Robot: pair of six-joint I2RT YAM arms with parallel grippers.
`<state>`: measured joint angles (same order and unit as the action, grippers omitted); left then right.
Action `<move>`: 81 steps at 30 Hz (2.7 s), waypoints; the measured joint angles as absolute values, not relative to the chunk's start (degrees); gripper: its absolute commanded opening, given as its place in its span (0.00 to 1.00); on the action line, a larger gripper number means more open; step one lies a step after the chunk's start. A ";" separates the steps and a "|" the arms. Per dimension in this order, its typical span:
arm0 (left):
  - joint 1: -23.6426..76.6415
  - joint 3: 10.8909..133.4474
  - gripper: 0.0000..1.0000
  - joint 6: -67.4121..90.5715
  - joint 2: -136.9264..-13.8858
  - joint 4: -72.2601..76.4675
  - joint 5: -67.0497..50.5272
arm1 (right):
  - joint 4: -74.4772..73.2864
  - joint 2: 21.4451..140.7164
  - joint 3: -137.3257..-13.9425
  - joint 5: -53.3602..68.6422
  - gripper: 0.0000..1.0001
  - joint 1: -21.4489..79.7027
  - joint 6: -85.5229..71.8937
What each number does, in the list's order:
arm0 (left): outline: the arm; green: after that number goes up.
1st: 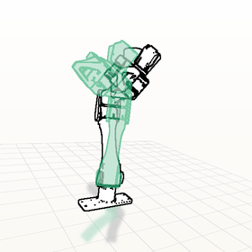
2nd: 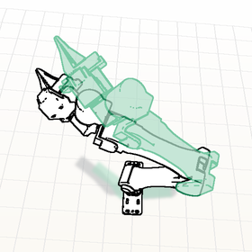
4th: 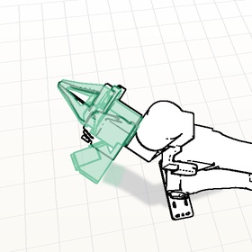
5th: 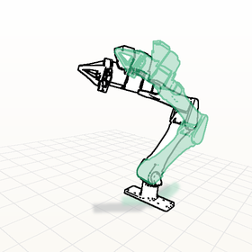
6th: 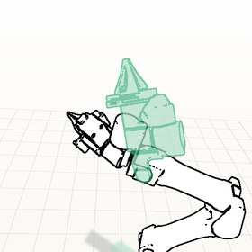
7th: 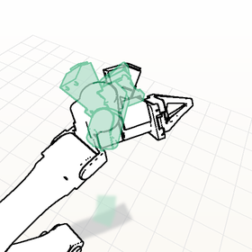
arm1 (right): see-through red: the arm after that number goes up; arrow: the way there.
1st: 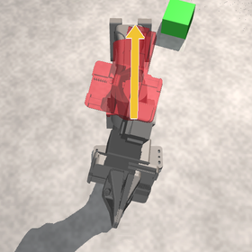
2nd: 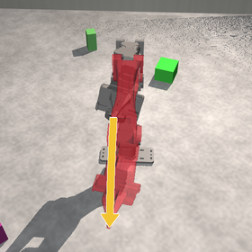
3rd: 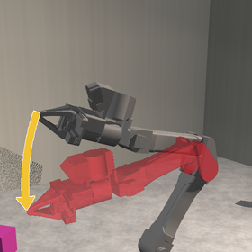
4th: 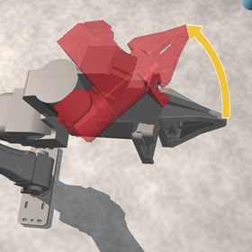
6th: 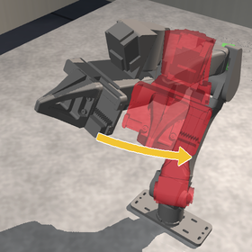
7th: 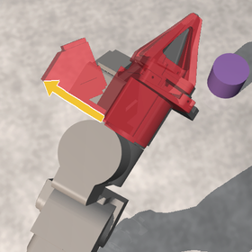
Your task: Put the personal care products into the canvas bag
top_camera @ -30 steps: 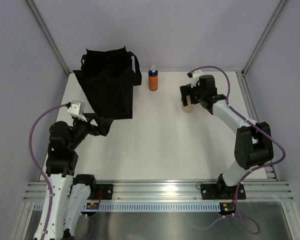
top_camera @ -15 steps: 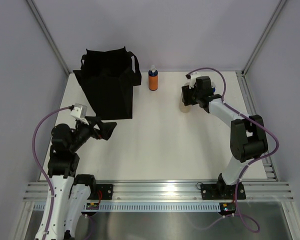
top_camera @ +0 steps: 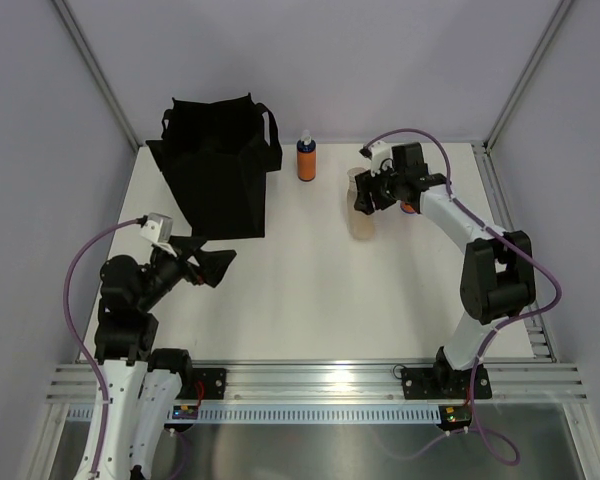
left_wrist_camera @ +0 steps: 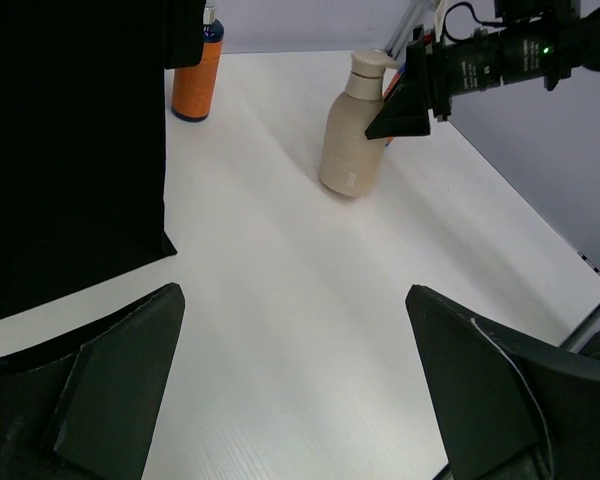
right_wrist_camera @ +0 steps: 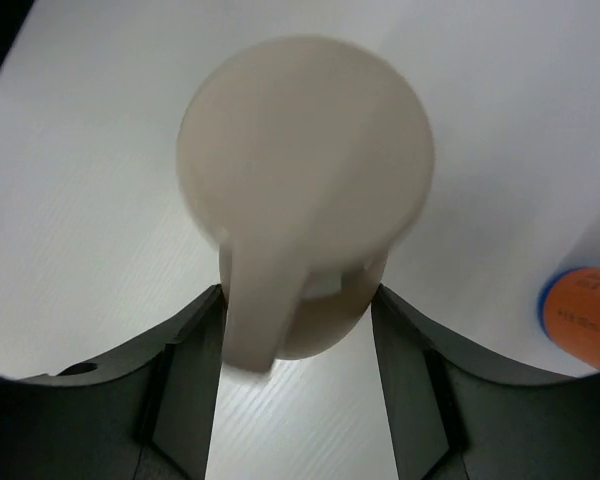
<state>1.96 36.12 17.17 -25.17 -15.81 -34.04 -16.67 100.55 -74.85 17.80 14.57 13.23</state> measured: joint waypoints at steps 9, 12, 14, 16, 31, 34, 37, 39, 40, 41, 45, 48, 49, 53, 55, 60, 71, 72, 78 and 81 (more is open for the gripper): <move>1.96 35.94 0.99 17.12 -25.17 -17.12 -34.00 | -26.48 98.72 -91.18 30.55 0.00 15.62 15.53; 1.96 35.94 0.99 17.15 -25.17 -17.10 -33.95 | -26.59 97.34 -95.81 33.01 0.00 17.26 14.35; 1.96 35.94 0.99 17.15 -25.17 -17.10 -33.95 | -25.89 96.38 -97.06 34.68 0.00 18.39 13.23; 1.96 35.94 0.99 17.15 -25.19 -17.10 -33.98 | -25.23 95.74 -96.75 35.81 0.00 19.22 12.36; 1.96 35.94 0.99 16.99 -25.71 -17.47 -33.98 | -39.57 109.93 -103.79 17.02 1.00 20.36 23.27; 1.96 35.94 0.99 16.99 -25.71 -17.54 -33.98 | -39.83 112.75 -103.04 10.13 0.99 21.63 25.08; 1.96 35.77 0.99 16.99 -25.71 -17.54 -34.02 | -40.21 116.22 -103.09 5.89 1.00 23.38 26.44; 1.96 35.24 0.99 17.02 -25.71 -17.52 -34.04 | -40.84 118.96 -103.88 3.79 0.99 24.27 27.24; 1.96 34.96 0.99 17.02 -25.71 -17.58 -34.06 | -41.21 120.33 -104.44 3.07 0.99 24.51 27.53; 1.96 34.68 0.99 17.02 -25.71 -17.63 -34.09 | -41.74 121.67 -105.10 2.46 0.99 24.64 27.86; 1.96 34.09 0.99 17.02 -25.71 -17.98 -34.15 | -44.69 126.41 -108.79 1.39 1.00 24.60 28.80; 1.96 34.04 0.99 17.02 -25.58 -17.98 -34.20 | -45.45 128.99 -111.46 -1.19 0.99 24.60 29.65; 1.96 34.04 0.99 17.02 -25.56 -17.96 -34.22 | -45.32 129.49 -111.94 -2.09 0.99 24.58 29.95; 1.96 34.02 0.99 17.02 -25.54 -17.96 -34.35 | -44.82 131.37 -112.64 -5.08 0.99 24.58 31.35; 1.96 34.02 0.99 17.02 -25.54 -17.96 -34.35 | -44.88 132.20 -112.84 -6.00 1.00 24.58 31.88; 1.96 34.02 0.99 17.02 -25.54 -17.96 -34.37 | -46.74 134.21 -115.87 -6.44 0.99 24.49 32.93; 1.96 34.02 0.99 17.06 -25.47 -17.96 -34.54 | -54.33 138.96 -124.95 0.99 0.99 21.50 33.65; 1.96 34.02 0.99 17.06 -25.47 -17.96 -34.57 | -54.52 138.98 -124.99 1.83 1.00 21.19 33.65; 1.96 34.02 0.99 17.26 -25.47 -17.96 -34.65 | -55.44 138.98 -124.95 3.81 1.00 20.49 33.71; 1.96 34.02 0.99 17.50 -25.47 -17.96 -34.79 | -55.37 138.98 -124.73 3.81 1.00 20.49 33.67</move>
<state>1.96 34.02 17.50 -25.47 -17.96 -34.79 -55.37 138.98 -124.73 3.81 20.49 33.67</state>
